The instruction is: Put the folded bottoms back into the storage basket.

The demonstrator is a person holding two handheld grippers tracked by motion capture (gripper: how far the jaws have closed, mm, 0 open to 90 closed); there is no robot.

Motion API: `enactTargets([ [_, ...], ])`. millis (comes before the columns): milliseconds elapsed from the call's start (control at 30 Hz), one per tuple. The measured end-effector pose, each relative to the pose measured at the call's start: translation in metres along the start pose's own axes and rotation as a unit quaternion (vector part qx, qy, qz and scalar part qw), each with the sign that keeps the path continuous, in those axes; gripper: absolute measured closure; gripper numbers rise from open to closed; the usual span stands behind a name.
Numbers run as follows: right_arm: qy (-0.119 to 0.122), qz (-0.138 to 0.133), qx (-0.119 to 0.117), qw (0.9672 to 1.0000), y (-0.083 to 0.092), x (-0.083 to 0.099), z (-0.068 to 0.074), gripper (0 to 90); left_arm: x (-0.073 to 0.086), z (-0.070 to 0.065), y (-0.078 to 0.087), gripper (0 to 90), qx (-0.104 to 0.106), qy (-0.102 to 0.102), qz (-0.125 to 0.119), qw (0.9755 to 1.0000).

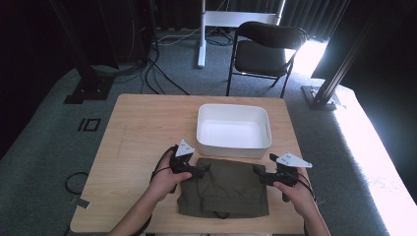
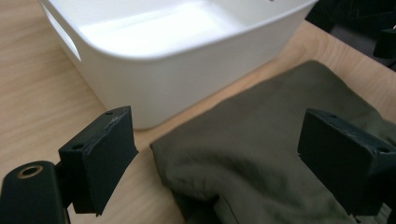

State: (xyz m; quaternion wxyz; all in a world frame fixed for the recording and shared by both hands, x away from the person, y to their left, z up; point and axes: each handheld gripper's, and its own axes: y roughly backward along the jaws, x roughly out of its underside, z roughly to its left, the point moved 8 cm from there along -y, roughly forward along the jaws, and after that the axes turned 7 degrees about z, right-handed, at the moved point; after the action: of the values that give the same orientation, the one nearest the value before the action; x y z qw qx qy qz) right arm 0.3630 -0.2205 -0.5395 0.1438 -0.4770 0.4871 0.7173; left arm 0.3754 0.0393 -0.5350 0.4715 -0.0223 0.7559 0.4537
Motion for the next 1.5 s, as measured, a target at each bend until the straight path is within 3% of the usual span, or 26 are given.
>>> enactTargets([
  [133, 0.006, 0.009, 0.001, 0.9999, -0.004, 0.011, 0.002, 13.9, 0.010, -0.005, 0.001, 12.5, 0.000, 0.002, 0.009, 1.0000],
  [267, -0.012, 0.024, -0.005, 0.9996, -0.009, 0.022, 0.004, 13.9, 0.019, -0.010, 0.002, 12.5, 0.001, 0.009, 0.015, 0.9998],
  [500, -0.005, 0.050, -0.001, 0.9987, -0.016, 0.036, 0.009, 13.9, 0.036, -0.015, -0.002, 12.5, -0.004, 0.017, 0.030, 0.9994],
  [667, -0.017, 0.073, 0.022, 0.9970, -0.025, 0.047, 0.007, 13.9, 0.055, -0.017, -0.012, 12.5, -0.014, 0.035, 0.053, 0.9979],
  [800, -0.021, 0.088, 0.023, 0.9956, -0.029, 0.053, 0.008, 13.9, 0.065, -0.020, -0.019, 12.5, -0.016, 0.035, 0.068, 0.9969],
  [967, -0.025, 0.099, 0.028, 0.9944, -0.033, 0.057, 0.009, 13.9, 0.069, -0.017, -0.025, 12.5, -0.031, 0.048, 0.071, 0.9958],
  [1100, -0.031, 0.105, 0.027, 0.9936, -0.036, 0.061, 0.010, 13.9, 0.072, -0.017, -0.030, 12.6, -0.030, 0.053, 0.073, 0.9955],
  [1233, -0.028, 0.111, 0.026, 0.9931, -0.038, 0.063, 0.011, 13.9, 0.071, -0.017, -0.033, 12.7, -0.033, 0.039, 0.069, 0.9963],
  [1300, -0.031, 0.113, 0.024, 0.9928, -0.038, 0.063, 0.011, 14.0, 0.070, -0.018, -0.037, 12.6, -0.036, 0.028, 0.055, 0.9974],
  [1500, -0.037, 0.114, 0.030, 0.9924, -0.038, 0.064, 0.013, 14.0, 0.066, -0.019, -0.044, 12.9, -0.058, 0.029, 0.055, 0.9964],
])
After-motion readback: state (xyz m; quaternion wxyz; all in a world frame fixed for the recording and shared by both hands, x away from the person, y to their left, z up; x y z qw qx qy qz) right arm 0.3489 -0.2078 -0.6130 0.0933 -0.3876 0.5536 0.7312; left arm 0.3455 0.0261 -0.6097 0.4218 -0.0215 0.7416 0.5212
